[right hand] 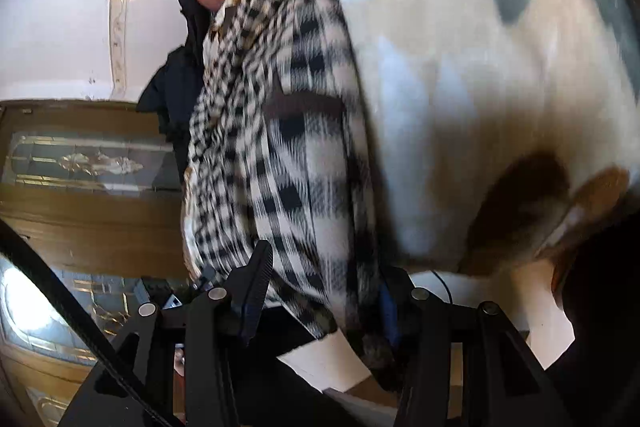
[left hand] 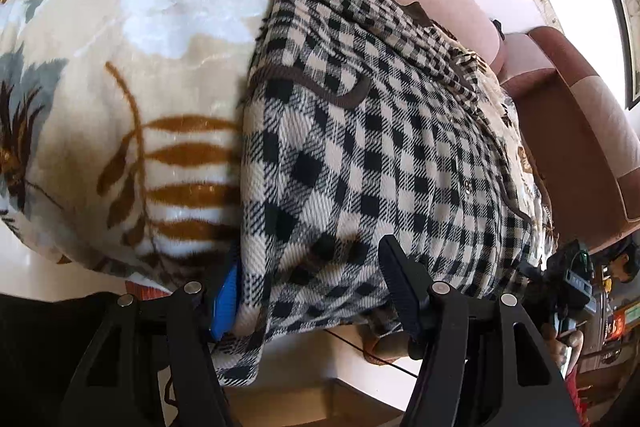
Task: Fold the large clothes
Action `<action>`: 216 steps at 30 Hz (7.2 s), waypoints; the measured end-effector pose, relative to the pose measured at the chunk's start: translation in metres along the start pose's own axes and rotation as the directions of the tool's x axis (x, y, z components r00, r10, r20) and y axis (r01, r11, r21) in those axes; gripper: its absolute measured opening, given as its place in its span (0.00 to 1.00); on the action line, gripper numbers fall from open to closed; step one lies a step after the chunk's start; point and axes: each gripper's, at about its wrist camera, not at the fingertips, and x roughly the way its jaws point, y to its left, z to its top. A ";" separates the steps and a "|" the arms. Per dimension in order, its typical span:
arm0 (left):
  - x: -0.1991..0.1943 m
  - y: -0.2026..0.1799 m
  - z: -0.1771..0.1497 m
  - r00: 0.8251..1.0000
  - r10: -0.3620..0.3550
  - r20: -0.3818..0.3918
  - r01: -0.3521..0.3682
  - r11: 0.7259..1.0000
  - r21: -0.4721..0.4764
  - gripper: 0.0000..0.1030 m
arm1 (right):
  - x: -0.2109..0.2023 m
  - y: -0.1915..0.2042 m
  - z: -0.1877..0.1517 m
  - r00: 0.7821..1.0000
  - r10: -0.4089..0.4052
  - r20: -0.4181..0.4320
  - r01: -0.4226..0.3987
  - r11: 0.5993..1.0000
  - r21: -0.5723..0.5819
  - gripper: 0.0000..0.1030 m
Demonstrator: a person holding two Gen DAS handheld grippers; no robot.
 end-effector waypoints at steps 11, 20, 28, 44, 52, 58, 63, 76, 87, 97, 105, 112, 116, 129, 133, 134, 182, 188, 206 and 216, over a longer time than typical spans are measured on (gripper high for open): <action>0.011 -0.006 -0.027 0.982 0.172 -0.074 -0.171 0.985 0.027 0.08 | 0.018 0.021 -0.023 0.974 -0.224 -0.015 0.220 0.967 -0.131 0.15; -0.057 0.006 -0.015 0.997 -0.044 0.062 0.052 0.991 -0.126 0.06 | -0.008 0.073 -0.027 0.978 -0.195 0.069 0.207 0.933 -0.294 0.05; -0.068 -0.019 0.091 0.979 -0.108 0.171 0.130 0.984 -0.121 0.06 | -0.016 0.153 0.043 0.973 -0.141 0.181 0.204 0.894 -0.399 0.05; 0.052 -0.010 0.303 0.979 -0.001 0.204 0.039 0.982 -0.182 0.06 | 0.060 0.151 0.283 0.911 -0.208 0.355 0.290 0.937 -0.194 0.05; 0.085 -0.014 0.340 0.977 -0.015 0.212 0.054 0.982 -0.183 0.07 | 0.082 0.136 0.321 0.912 -0.229 0.339 0.294 0.943 -0.153 0.05; 0.097 -0.017 0.352 0.976 -0.002 0.218 0.035 0.988 -0.151 0.10 | 0.093 0.123 0.340 0.922 -0.225 0.315 0.272 0.955 -0.115 0.06; 0.100 -0.006 0.358 0.970 -0.070 0.234 0.120 0.971 -0.206 0.23 | 0.100 0.121 0.355 0.925 -0.197 0.326 0.244 0.964 -0.110 0.13; 0.080 0.016 0.358 0.918 -0.126 0.375 0.255 0.913 -0.317 0.62 | 0.090 0.124 0.359 0.873 -0.222 0.434 0.289 0.953 -0.093 0.60; 0.078 -0.004 0.355 0.942 -0.036 0.335 0.116 0.968 -0.224 0.66 | 0.069 0.135 0.355 0.824 -0.251 0.508 0.349 0.931 -0.108 0.68; 0.072 -0.021 0.341 0.951 0.134 0.278 -0.109 0.989 -0.101 0.70 | 0.049 0.145 0.350 0.750 -0.333 0.571 0.482 0.867 -0.127 0.68; 0.067 -0.039 0.315 0.963 0.117 0.243 -0.134 0.990 0.051 0.70 | 0.088 0.166 0.329 0.816 -0.281 0.505 0.454 0.852 -0.259 0.48; 0.097 -0.055 0.311 0.968 0.166 0.190 -0.194 0.971 0.138 0.70 | 0.138 0.168 0.320 0.768 -0.396 0.503 0.594 0.733 -0.330 0.46; 0.112 -0.051 0.313 0.964 0.205 0.170 -0.229 0.964 0.135 0.70 | 0.144 0.146 0.334 0.760 -0.449 0.470 0.611 0.739 -0.283 0.46; 0.121 -0.050 0.316 0.930 0.316 0.186 -0.347 0.923 0.167 0.70 | 0.132 0.133 0.346 0.716 -0.515 0.472 0.654 0.732 -0.193 0.64; 0.101 -0.047 0.309 0.900 0.365 0.236 -0.409 0.897 0.171 0.70 | 0.119 0.136 0.340 0.712 -0.511 0.482 0.650 0.739 -0.178 0.64; 0.098 -0.044 0.307 0.903 0.360 0.235 -0.403 0.900 0.167 0.70 | 0.116 0.136 0.338 0.715 -0.506 0.483 0.646 0.743 -0.178 0.64; 0.036 -0.073 0.197 0.861 0.418 0.289 -0.483 0.851 0.208 0.70 | 0.037 0.093 0.208 0.784 -0.501 0.365 0.577 0.806 -0.134 0.64; 0.037 -0.073 0.197 0.865 0.414 0.284 -0.476 0.855 0.204 0.70 | 0.042 0.103 0.204 0.785 -0.477 0.395 0.573 0.801 -0.173 0.65; 0.041 -0.056 0.203 0.858 0.428 0.284 -0.485 0.858 0.170 0.70 | 0.065 0.109 0.207 0.780 -0.487 0.394 0.597 0.768 -0.231 0.65; 0.012 0.030 0.204 0.961 0.167 0.221 -0.144 0.983 -0.117 0.71 | 0.045 0.092 0.184 0.949 -0.230 0.216 0.294 0.892 -0.344 0.65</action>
